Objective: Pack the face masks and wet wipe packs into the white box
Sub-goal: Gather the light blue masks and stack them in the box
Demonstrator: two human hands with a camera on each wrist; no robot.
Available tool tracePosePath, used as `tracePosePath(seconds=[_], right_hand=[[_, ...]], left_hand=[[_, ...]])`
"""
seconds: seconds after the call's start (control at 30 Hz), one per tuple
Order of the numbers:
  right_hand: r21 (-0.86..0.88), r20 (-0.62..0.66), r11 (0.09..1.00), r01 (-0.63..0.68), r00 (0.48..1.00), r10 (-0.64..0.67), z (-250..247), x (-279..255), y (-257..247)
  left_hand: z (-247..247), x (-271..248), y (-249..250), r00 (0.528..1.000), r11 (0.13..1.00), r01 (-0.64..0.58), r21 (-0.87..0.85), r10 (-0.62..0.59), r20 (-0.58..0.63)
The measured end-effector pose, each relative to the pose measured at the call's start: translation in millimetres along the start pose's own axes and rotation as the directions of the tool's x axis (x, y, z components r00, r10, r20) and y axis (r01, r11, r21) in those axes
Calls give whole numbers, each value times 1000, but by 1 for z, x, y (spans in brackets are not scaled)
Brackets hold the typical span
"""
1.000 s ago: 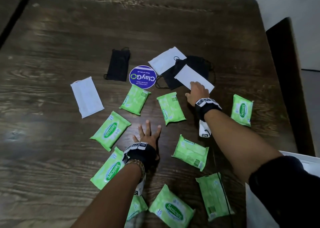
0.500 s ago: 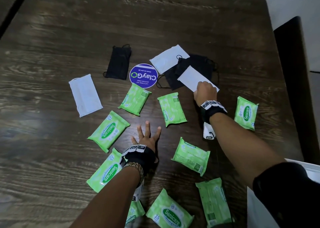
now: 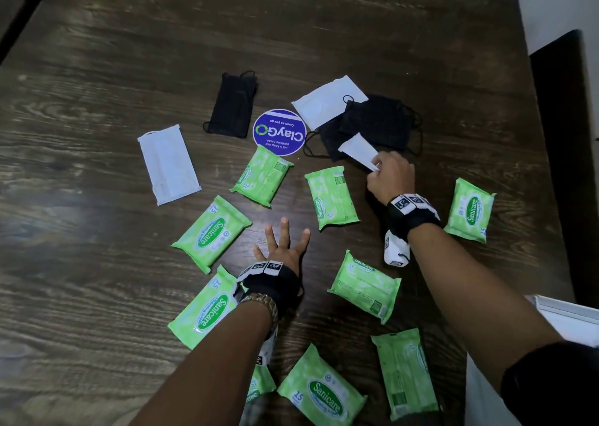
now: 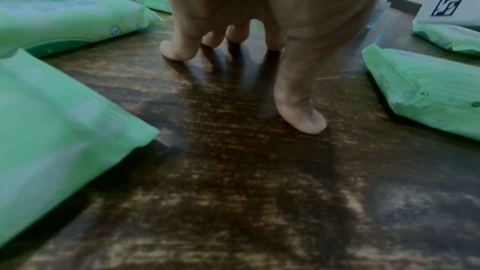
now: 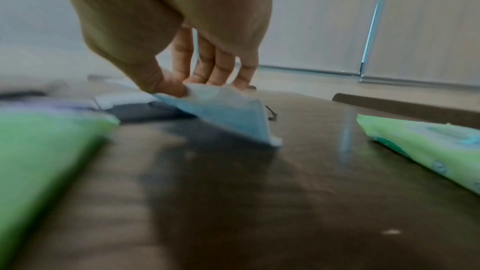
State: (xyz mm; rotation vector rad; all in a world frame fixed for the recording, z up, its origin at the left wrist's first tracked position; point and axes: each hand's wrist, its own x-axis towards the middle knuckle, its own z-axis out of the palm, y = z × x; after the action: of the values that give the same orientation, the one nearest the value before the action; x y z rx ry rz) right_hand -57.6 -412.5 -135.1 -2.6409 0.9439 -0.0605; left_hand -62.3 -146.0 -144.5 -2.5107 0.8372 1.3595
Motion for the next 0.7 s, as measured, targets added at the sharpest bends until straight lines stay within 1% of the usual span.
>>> tracePosePath(seconds=[0.07,0.1,0.13,0.17,0.2,0.23,0.27,0.33,0.37,0.4,0.43,0.47,0.5,0.57,0.6,0.63,0.7], right_hand=[[200,3,979,26,1000,-27,-16,-25,-15],[338,33,941,16,999,-29,-23,-40,-22],[494,91,869,-34,996,-13,-28,-56,-29],[639,170,761,-117,985,8,-32,-72,-35],[741,251,638,-210,968,28,-31,-86,-39],[791,328,531,-304,943,53,-28,-96,-40],[806,398,444,-390,914,79,-21,-104,-39],[790,489,343,-509,859,149,-8,-112,-36],[777,502,332,-535,845,185,-1,-113,-33],[768,503,337,-545,839,209,5,-112,-31],[754,498,368,-545,838,220,11,-112,-29],[736,483,419,-531,846,225,16,-111,-29],[707,448,497,-503,863,236,20,-111,-30],[611,327,669,-423,905,273,24,-109,-32],[547,274,739,-393,918,286,24,-106,-32],[458,238,810,-366,929,285,20,-104,-34],[217,175,938,-272,956,237,9,-96,-40]], left_hand=[[0,0,1,1000,1000,0,-2,0,3],[0,-1,1,1000,1000,1,-5,-1,3],[0,-1,1,1000,1000,2,-7,-2,-1],[0,-2,1,1000,1000,3,-9,-3,-5],[0,-3,1,1000,1000,3,-10,-3,-6],[0,-3,1,1000,1000,0,-14,0,-6],[-1,-4,1,1000,1000,-2,-16,2,-5],[-2,-5,1,1000,1000,-5,-17,4,-9],[-2,-5,1,1000,1000,-5,-18,5,-13],[-1,-5,1,1000,1000,-6,-19,6,-17],[0,-5,1,1000,1000,-6,-23,6,-20],[0,-5,0,1000,1000,-6,-26,5,-24],[1,-4,0,1000,1000,-6,-27,5,-28],[2,-2,-1,999,1000,-8,-25,8,-32],[3,-2,-1,1000,999,-11,-32,10,-28],[3,-3,-1,1000,999,-11,-46,10,-26],[4,-1,0,999,998,-13,-60,11,-31]])
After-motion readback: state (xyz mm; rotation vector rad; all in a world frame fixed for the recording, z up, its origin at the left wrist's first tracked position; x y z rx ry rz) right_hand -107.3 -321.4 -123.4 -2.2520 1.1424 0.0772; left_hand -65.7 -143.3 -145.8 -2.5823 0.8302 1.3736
